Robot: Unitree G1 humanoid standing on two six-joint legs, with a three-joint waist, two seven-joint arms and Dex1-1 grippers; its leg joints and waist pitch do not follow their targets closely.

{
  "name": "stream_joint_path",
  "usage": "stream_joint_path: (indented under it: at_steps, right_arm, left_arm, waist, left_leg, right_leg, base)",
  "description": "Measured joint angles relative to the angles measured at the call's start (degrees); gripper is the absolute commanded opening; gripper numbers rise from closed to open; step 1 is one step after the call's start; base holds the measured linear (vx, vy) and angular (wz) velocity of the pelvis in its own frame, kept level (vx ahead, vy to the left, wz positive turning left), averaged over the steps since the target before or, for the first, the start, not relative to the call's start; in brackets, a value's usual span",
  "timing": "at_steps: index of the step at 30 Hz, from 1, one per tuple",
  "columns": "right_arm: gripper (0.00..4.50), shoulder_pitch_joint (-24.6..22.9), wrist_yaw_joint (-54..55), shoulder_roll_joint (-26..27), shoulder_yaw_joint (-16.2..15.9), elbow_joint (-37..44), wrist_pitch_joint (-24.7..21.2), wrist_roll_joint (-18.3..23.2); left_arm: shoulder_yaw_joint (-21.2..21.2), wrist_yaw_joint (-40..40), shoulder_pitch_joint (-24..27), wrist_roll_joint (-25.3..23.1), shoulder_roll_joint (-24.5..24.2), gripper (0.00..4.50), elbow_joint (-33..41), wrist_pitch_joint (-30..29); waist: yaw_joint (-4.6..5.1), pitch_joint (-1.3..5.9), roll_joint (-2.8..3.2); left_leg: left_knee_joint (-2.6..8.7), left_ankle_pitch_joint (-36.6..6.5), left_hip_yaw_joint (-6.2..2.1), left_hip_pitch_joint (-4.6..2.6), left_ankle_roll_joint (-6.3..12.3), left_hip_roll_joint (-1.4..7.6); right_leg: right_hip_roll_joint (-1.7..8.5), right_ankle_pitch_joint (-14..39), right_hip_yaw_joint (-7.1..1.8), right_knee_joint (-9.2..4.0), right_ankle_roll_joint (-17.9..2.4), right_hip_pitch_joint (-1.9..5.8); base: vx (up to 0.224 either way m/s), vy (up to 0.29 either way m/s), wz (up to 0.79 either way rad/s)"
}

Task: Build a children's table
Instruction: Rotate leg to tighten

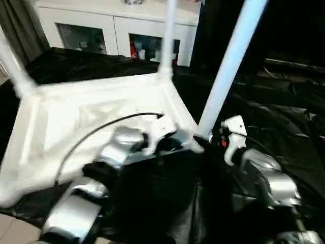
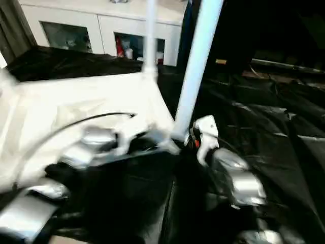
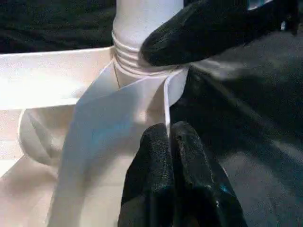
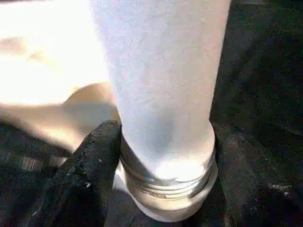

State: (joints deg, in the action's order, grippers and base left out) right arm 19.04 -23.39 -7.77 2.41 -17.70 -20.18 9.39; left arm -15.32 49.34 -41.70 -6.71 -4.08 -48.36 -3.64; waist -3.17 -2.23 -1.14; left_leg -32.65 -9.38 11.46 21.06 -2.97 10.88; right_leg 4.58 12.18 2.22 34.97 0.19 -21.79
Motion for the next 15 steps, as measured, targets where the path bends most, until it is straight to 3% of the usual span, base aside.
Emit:
stream_joint_path:
  at_steps: [4,6,9,15]
  right_arm:
    - [2.7,0.6,2.8,1.1,0.0,-0.6,0.8,-1.2]
    - [3.26,0.5,2.6,1.1,0.0,-0.6,1.1,-1.1]
    - [3.5,0.5,1.0,0.9,0.1,-0.6,0.9,-0.9]
    - [3.62,-0.5,-11.1,-5.5,-3.1,0.9,1.0,-0.4]
  left_arm:
    - [0.0,-1.8,-0.2,-0.8,0.9,0.0,-0.2,0.0]
    - [0.0,-1.7,-0.2,-0.9,0.9,0.0,-0.2,0.0]
    - [0.0,-1.3,-0.2,-0.9,0.5,0.0,-0.2,0.2]
    - [-0.1,5.5,0.0,0.3,-3.4,0.0,0.1,2.9]
  waist:
    - [-0.11,0.02,0.04]
    - [-0.12,0.02,0.03]
    - [-0.07,0.01,0.02]
    - [0.03,-0.04,-0.04]
  left_leg:
    - [0.02,0.0,0.0,0.01,0.0,0.0]
    - [0.02,0.0,0.0,0.02,0.0,0.0]
    - [0.06,0.0,-0.01,0.02,0.0,0.01]
    - [0.18,0.0,-0.05,0.08,-0.01,0.08]
  right_leg:
    - [0.0,0.0,0.0,-0.02,0.0,0.02]
    - [0.0,0.0,0.01,-0.02,0.0,0.03]
    - [0.0,0.0,0.03,-0.02,0.0,0.0]
    - [-0.07,-0.1,0.14,-0.01,0.0,-0.11]
  base:
    - [0.0,0.0,0.0]
    - [0.0,0.0,0.0]
    - [0.0,0.0,0.0]
    - [0.0,0.0,0.0]
